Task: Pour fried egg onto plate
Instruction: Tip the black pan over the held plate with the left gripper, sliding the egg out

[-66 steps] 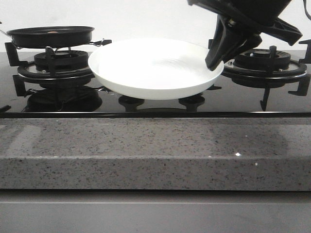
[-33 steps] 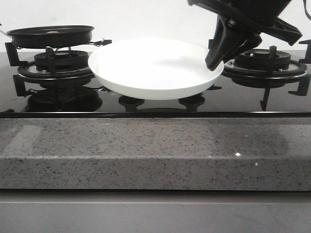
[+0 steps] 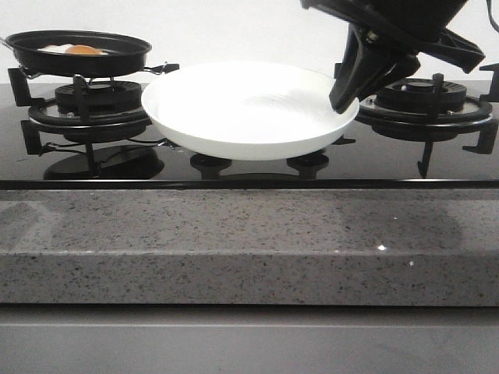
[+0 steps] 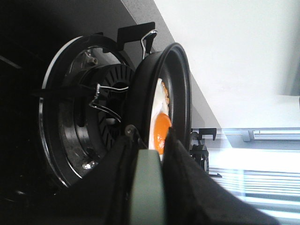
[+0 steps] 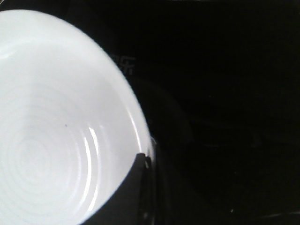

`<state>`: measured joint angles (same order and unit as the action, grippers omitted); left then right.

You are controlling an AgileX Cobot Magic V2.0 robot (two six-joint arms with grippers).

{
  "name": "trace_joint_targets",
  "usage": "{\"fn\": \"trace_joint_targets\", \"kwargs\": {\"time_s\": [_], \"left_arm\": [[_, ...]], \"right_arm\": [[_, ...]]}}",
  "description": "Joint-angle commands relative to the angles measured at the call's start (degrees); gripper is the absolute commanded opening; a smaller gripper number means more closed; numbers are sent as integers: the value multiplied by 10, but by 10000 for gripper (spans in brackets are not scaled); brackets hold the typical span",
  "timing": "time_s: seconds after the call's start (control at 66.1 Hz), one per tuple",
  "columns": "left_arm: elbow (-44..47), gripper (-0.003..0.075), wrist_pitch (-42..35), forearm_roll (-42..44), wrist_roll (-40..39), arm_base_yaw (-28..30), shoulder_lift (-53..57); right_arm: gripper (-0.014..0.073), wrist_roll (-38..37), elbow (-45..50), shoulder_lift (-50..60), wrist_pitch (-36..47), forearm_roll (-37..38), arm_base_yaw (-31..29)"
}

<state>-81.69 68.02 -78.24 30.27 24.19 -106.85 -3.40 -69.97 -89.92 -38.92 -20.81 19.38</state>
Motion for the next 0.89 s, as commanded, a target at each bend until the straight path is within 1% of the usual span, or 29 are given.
{"fn": "trace_joint_targets", "kwargs": {"time_s": [0.0,0.212,0.288,0.378,0.636,0.696,0.802,0.878], "left_arm": [[-18,-20,56,-51,3,-2,46],[-19,-20,56,-118,12,-2,76],[-24,-20,56,-127,23,-4,89],[-31,-20,56,-127,27,-5,107],[-35,-20,55,-122,84,-5,154],[-35,-20,53,-115,87,-7,166],[-35,-20,42,-107,95,-23,182],[-35,-20,19,-80,101,-43,194]], "right_arm": [[-67,3,-14,20,13,3,0],[-67,3,-14,20,13,3,0],[-67,3,-14,20,13,3,0],[-67,3,-14,20,13,3,0],[-67,3,-14,20,13,3,0],[-67,3,-14,20,13,3,0],[-67,3,-14,20,13,3,0],[-67,3,-14,20,13,3,0]]}}
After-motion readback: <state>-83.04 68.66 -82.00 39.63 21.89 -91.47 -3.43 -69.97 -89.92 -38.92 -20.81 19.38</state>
